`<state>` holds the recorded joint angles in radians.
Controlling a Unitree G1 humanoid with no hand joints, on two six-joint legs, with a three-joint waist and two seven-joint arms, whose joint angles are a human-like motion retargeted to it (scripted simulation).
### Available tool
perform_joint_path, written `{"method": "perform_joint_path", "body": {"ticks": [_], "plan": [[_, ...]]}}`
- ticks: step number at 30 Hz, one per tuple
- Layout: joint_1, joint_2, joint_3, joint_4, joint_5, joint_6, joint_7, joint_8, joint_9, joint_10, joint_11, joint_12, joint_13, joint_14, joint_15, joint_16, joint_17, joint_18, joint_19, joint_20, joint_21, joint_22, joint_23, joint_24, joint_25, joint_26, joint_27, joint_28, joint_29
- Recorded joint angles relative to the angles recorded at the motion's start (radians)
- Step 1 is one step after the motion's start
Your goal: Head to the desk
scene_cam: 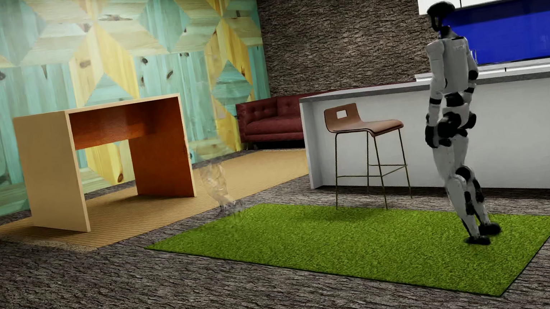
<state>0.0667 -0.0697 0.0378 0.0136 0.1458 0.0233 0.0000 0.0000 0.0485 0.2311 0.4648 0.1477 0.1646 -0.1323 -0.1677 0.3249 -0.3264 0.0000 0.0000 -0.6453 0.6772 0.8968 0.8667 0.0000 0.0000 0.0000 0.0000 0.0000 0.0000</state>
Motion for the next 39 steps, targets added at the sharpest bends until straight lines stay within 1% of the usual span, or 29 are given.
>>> {"method": "perform_joint_path", "body": {"ticks": [1,2,3,5,7,9,10,14,16,17,18,19,21,22,23,24,25,26,27,29,30,32,33,34,35,36,37,38,39], "plan": [[-0.027,-0.025,-0.026,0.004,0.010,0.001,0.000,0.000,-0.004,0.023,0.014,0.006,-0.008,-0.024,0.016,0.003,0.003,0.000,0.000,0.067,0.005,0.013,0.002,0.000,0.000,0.000,0.000,0.000,0.000],[0.012,-0.016,0.031,0.006,0.025,0.015,0.000,0.000,-0.018,-0.065,0.026,0.038,0.013,-0.075,0.009,-0.002,-0.001,0.000,0.000,0.096,0.002,0.009,-0.008,0.000,0.000,0.000,0.000,0.000,0.000],[-0.041,-0.022,-0.005,-0.002,0.018,0.003,0.000,0.000,-0.002,0.266,0.036,0.034,0.000,-0.201,0.021,0.005,-0.005,0.000,0.000,0.074,0.005,0.005,-0.017,0.000,0.000,0.000,0.000,0.000,0.000],[-0.156,0.015,0.011,0.013,0.034,0.013,0.000,0.000,0.023,0.455,0.037,0.055,0.000,-0.217,-0.042,0.007,-0.013,0.000,0.000,0.075,-0.017,-0.004,-0.061,0.000,0.000,0.000,0.000,0.000,0.000],[-0.269,0.088,0.037,0.028,0.032,0.025,0.000,0.000,0.076,0.688,0.043,0.067,-0.038,-0.178,-0.084,-0.014,-0.038,0.000,0.000,0.084,0.035,0.021,-0.071,0.000,0.000,0.000,0.000,0.000,0.000],[-0.387,0.117,0.137,0.031,0.005,0.000,0.000,0.000,0.055,0.689,0.014,0.102,-0.070,-0.168,-0.142,-0.008,-0.025,0.000,0.000,0.079,0.017,0.017,-0.060,0.000,0.000,0.000,0.000,0.000,0.000],[-0.410,0.180,0.158,0.038,0.002,0.002,0.000,0.000,0.067,0.618,-0.019,0.124,-0.078,-0.151,-0.174,-0.004,-0.026,0.000,0.000,0.067,0.014,0.021,-0.078,0.000,0.000,0.000,0.000,0.000,0.000],[-0.583,0.335,0.224,0.054,-0.023,-0.005,0.000,0.000,0.073,0.417,-0.066,0.147,-0.134,0.035,-0.341,0.000,-0.034,0.000,0.000,0.089,-0.031,0.091,-0.117,0.000,0.000,0.000,0.000,0.000,0.000],[-0.625,0.395,0.260,0.062,-0.037,-0.005,0.000,0.000,0.081,0.392,-0.065,0.152,-0.152,0.025,-0.355,0.001,-0.038,0.000,0.000,0.099,-0.032,0.108,-0.107,0.000,0.000,0.000,0.000,0.000,0.000],[-0.639,0.425,0.282,0.062,-0.051,-0.008,0.000,0.000,0.080,0.440,-0.067,0.159,-0.145,0.033,-0.335,0.004,-0.030,0.000,0.000,0.096,-0.039,0.107,-0.089,0.000,0.000,0.000,0.000,0.000,0.000],[-0.661,0.435,0.309,0.058,-0.071,-0.021,0.000,0.000,0.078,0.526,-0.041,0.156,-0.142,0.031,-0.290,0.013,-0.035,0.000,0.000,0.084,0.005,0.108,-0.073,0.000,0.000,0.000,0.000,0.000,0.000],[-0.668,0.430,0.321,0.039,-0.104,-0.048,0.000,0.000,0.075,0.590,0.006,0.145,-0.123,0.006,-0.199,0.014,-0.017,0.000,0.000,0.058,0.005,0.128,-0.034,0.000,0.000,0.000,0.000,0.000,0.000],[-0.591,0.370,0.300,0.012,-0.129,-0.046,0.000,0.000,0.060,0.656,0.235,0.138,-0.040,-0.080,0.100,0.009,-0.007,0.000,0.000,0.093,-0.001,0.126,-0.028,0.000,0.000,0.000,0.000,0.000,0.000],[-0.536,0.292,0.244,-0.018,-0.133,-0.046,0.000,0.000,0.071,0.648,0.416,0.126,-0.028,-0.115,0.226,0.003,-0.015,0.000,0.000,0.116,0.042,0.122,-0.019,0.000,0.000,0.000,0.000,0.000,0.000],[-0.498,0.156,0.212,-0.033,-0.136,-0.040,0.000,0.000,0.067,0.643,0.648,0.109,-0.001,-0.157,0.239,-0.007,-0.024,0.000,0.000,0.124,0.032,0.092,-0.036,0.000,0.000,0.000,0.000,0.000,0.000],[-0.404,0.059,0.176,-0.038,-0.129,-0.028,0.000,0.000,0.078,0.603,0.808,0.098,0.007,-0.178,0.222,-0.003,-0.026,0.000,0.000,0.121,0.075,0.063,-0.002,0.000,0.000,0.000,0.000,0.000,0.000],[-0.323,-0.044,0.095,-0.038,-0.101,-0.007,0.000,0.000,0.090,0.550,0.878,0.082,0.032,-0.180,0.219,-0.007,-0.018,0.000,0.000,0.140,0.024,0.020,0.007,0.000,0.000,0.000,0.000,0.000,0.000],[-0.243,-0.146,0.030,-0.036,-0.088,0.010,0.000,0.000,0.090,0.490,0.851,0.063,0.064,-0.186,0.223,-0.001,-0.029,0.000,0.000,0.132,0.003,-0.024,-0.012,0.000,0.000,0.000,0.000,0.000,0.000],[-0.135,-0.211,-0.031,-0.025,-0.068,0.028,0.000,0.000,0.094,0.418,0.721,0.059,0.084,-0.193,0.285,0.000,-0.030,0.000,0.000,0.159,-0.006,-0.054,0.003,0.000,0.000,0.000,0.000,0.000,0.000],[0.033,-0.302,-0.123,-0.003,-0.057,0.049,0.000,0.000,0.100,0.321,0.346,0.036,0.109,-0.223,0.440,0.020,-0.050,0.000,0.000,0.183,0.050,-0.136,0.013,0.000,0.000,0.000,0.000,0.000,0.000],[0.096,-0.337,-0.158,0.000,-0.060,0.050,0.000,0.000,0.091,0.288,0.168,0.016,0.129,-0.263,0.375,0.031,-0.056,0.000,0.000,0.186,0.046,-0.164,0.005,0.000,0.000,0.000,0.000,0.000,0.000],[0.208,-0.374,-0.179,-0.002,-0.058,0.054,0.000,0.000,0.070,0.264,-0.021,-0.030,0.150,-0.343,-0.079,0.048,-0.051,0.000,0.000,0.194,0.052,-0.179,0.036,0.000,0.000,0.000,0.000,0.000,0.000],[0.234,-0.397,-0.210,0.001,-0.069,0.056,0.000,0.000,0.066,0.279,-0.009,-0.038,0.154,-0.358,-0.130,0.041,-0.051,0.000,0.000,0.219,0.073,-0.169,0.043,0.000,0.000,0.000,0.000,0.000,0.000],[0.266,-0.415,-0.229,0.014,-0.053,0.067,0.000,0.000,0.074,0.311,0.011,-0.038,0.158,-0.336,0.049,0.036,-0.047,0.000,0.000,0.229,0.087,-0.150,0.055,0.000,0.000,0.000,0.000,0.000,0.000],[0.275,-0.460,-0.240,0.033,-0.039,0.088,0.000,0.000,0.068,0.358,0.092,-0.030,0.163,-0.251,0.287,0.020,-0.046,0.000,0.000,0.246,0.090,-0.124,0.056,0.000,0.000,0.000,0.000,0.000,0.000],[0.268,-0.461,-0.248,0.068,-0.012,0.119,0.000,0.000,0.074,0.460,0.179,-0.003,0.156,-0.100,0.399,-0.002,-0.044,0.000,0.000,0.257,0.104,-0.090,0.072,0.000,0.000,0.000,0.000,0.000,0.000],[0.232,-0.409,-0.224,0.090,0.019,0.134,0.000,0.000,0.072,0.626,0.217,0.029,0.156,0.103,0.397,-0.017,-0.046,0.000,0.000,0.238,0.109,-0.053,0.083,0.000,0.000,0.000,0.000,0.000,0.000],[0.132,-0.364,-0.193,0.103,0.050,0.133,0.000,0.000,0.064,0.832,0.242,0.060,0.156,0.230,0.380,-0.024,-0.037,0.000,0.000,0.223,0.077,-0.038,0.086,0.000,0.000,0.000,0.000,0.000,0.000],[0.040,-0.283,-0.158,0.124,0.074,0.141,0.000,0.000,0.076,1.034,0.232,0.078,0.141,0.154,0.329,-0.022,-0.046,0.000,0.000,0.177,0.079,-0.024,0.059,0.000,0.000,0.000,0.000,0.000,0.000]]}}
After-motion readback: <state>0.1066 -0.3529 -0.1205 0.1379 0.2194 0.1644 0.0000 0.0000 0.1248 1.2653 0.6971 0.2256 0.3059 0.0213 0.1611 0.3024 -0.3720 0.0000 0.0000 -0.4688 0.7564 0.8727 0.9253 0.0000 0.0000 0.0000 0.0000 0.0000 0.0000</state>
